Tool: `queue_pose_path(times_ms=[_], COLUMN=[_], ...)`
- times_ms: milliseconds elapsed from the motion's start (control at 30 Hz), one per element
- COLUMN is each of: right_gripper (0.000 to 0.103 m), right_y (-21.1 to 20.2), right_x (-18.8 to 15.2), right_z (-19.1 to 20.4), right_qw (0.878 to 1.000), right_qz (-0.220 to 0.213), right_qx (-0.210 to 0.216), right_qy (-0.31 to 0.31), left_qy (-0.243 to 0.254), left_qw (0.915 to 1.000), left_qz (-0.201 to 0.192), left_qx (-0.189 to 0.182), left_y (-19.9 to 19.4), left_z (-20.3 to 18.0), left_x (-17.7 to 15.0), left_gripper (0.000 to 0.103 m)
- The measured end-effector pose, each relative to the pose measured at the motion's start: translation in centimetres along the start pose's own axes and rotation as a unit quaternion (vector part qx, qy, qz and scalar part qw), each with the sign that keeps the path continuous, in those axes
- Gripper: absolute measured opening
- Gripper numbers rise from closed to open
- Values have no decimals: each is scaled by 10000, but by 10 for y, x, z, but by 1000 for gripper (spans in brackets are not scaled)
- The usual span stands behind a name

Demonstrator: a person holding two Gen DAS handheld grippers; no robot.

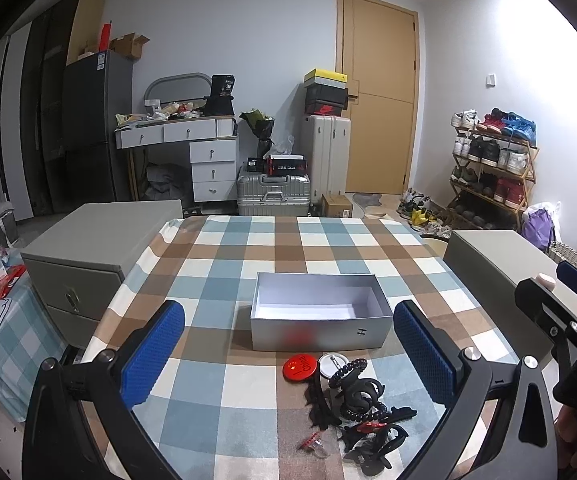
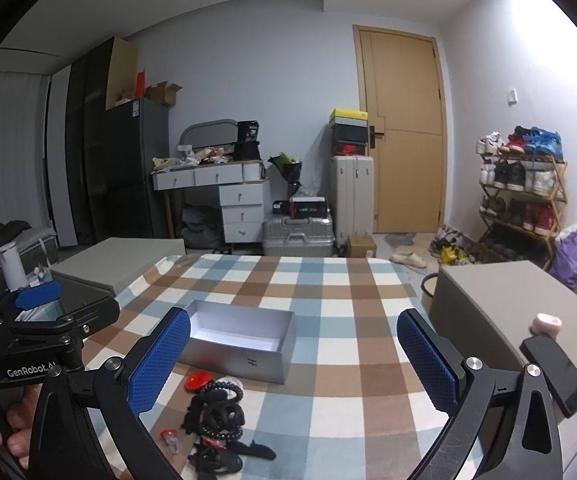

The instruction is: Organize jewelry

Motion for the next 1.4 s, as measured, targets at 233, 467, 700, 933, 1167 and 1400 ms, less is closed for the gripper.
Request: queue_pose_path(times_ms=[233, 467, 700, 933, 1167, 1400], right_gripper=[103, 103, 103, 103, 103, 103], right_y=[3, -4, -2, -1, 0, 1], right_x=[0, 2, 1, 2, -2, -3], right_z=[-1, 0, 2, 2, 7, 9], right_qw=[10000, 10000, 10000, 10000, 9999, 9999], right_qz=[-14, -52, -41, -23, 16, 5], right_qx=[-29, -30, -28, -9, 87, 104], right_qy=[-31, -27, -39, -33, -88, -83], left_qy=[-63, -88, -97, -109, -155, -111], left_qw=[9999, 9999, 9999, 9999, 9998, 9999], left_qz=[72, 52, 67, 72, 65, 54], left_qx=[-32, -22, -45, -88, -58, -55], left_y=[1, 0, -1, -4, 0, 0], left_z=[3, 7, 10, 11, 10, 7], left_x=[-2, -3, -5, -6, -7, -8], left_gripper=[102, 102, 102, 102, 102, 102])
Point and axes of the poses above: each gripper's, at about its wrist camera, not at the fingertips, and y roughly the way its jaws point, z to its left, x to its top, the point moved 8 cm from there along y, roughly the way its jaws point, and after that the axes turned 4 degrees about -x, right-handed, at the moved point
